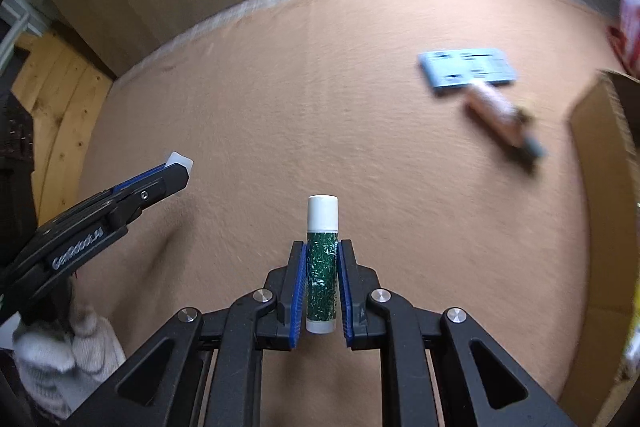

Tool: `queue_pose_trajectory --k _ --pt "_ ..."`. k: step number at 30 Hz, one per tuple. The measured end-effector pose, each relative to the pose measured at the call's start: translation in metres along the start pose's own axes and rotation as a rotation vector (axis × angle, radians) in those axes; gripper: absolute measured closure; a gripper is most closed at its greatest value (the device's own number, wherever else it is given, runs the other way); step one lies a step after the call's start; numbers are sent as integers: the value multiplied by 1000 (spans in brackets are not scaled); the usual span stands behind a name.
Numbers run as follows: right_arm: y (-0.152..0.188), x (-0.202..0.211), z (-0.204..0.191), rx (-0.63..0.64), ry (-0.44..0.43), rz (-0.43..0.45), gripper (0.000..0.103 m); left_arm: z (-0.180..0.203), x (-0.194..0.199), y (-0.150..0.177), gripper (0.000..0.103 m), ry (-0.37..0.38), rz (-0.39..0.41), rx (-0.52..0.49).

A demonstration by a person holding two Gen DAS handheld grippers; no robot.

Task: Organize objects
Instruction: 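Carry the eraser and glue stick into the box and open both tools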

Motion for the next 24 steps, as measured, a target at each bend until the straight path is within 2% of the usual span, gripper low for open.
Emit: queue_pose_trajectory --k 3,14,24 --pt "0 17 11 -22 2 42 89 22 2 0 89 22 5 -30" --pt "59 106 115 -144 74 203 89 124 0 3 89 98 3 -178" --pt "82 133 176 -250 120 272 89 225 -3 -2 89 165 8 -299"
Point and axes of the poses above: each gripper's, at about its wrist camera, not at the fingertips, and x roughly against the way its jaws point, z to its right, y to its underside, the point moved 3 cm from there along -x, roughly the way its jaws point, and after that the axes turned 9 degrees about -z, right-handed, at the moved point
